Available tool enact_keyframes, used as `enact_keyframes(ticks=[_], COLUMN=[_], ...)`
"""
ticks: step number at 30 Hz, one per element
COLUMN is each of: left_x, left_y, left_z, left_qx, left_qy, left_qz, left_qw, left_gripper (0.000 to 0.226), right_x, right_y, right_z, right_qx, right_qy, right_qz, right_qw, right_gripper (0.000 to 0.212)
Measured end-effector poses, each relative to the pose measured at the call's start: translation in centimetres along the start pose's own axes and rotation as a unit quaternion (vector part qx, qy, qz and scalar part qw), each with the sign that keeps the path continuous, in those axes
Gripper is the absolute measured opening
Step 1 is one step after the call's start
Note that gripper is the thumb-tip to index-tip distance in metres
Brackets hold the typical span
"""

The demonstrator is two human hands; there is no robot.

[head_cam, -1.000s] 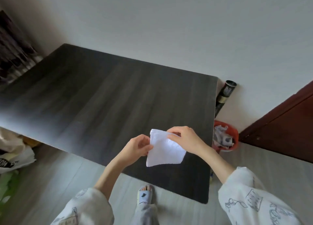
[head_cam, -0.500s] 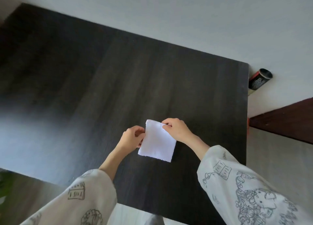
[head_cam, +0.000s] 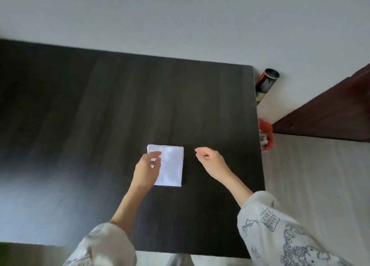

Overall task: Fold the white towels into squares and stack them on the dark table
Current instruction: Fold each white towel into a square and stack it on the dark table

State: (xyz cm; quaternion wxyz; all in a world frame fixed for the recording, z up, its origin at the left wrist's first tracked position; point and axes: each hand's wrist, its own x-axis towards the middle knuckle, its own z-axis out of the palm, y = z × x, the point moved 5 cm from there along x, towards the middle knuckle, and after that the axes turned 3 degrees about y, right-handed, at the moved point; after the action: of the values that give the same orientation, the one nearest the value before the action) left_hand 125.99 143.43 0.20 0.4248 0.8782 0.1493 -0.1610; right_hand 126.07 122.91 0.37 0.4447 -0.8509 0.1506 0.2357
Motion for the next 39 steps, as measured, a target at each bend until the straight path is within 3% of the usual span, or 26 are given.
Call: enact_keyframes(ticks=[8,14,18,23,29,34,39], left_x=[-11.8,-24.3,-34.3,-46.2,-58.4,-67.1,-76.7], left_y=[5.9,11.5,15.9,21.3,25.2,27.8,33.1], left_z=[13.0,26.2,35.9,47.2,59.2,69.6,81.4], left_qx=[0.043,0.100,0.108,0.141,0.190,0.216,0.220], left_qy=[-0.158,-0.266,-0.338,-0.455,-0.543,-0.599,-0.632], left_qz=[0.093,0.186,0.239,0.314,0.388,0.419,0.443], left_qw=[0.982,0.941,0.904,0.821,0.720,0.647,0.596], left_gripper=[0.022,0.021,0.018,0.017,0.015,0.015,0.016], right_x=[-15.3,-29.6,-39.7,-51.0,-61.6,-68.6,-76.0], right_y=[14.7,27.4,36.4,46.5,56.7,64.9,73.8], right_z=[-7.0,-14.4,-18.9,-22.5,-25.4,-29.5,-37.2], right_qx=[0.176,0.269,0.328,0.390,0.445,0.458,0.437], right_qy=[0.094,0.210,0.298,0.417,0.527,0.584,0.629], right_qz=[0.068,0.087,0.135,0.179,0.223,0.254,0.285], right_qw=[0.977,0.936,0.886,0.802,0.689,0.620,0.576], right_gripper=[0.027,0.018,0.018,0.019,0.019,0.018,0.020])
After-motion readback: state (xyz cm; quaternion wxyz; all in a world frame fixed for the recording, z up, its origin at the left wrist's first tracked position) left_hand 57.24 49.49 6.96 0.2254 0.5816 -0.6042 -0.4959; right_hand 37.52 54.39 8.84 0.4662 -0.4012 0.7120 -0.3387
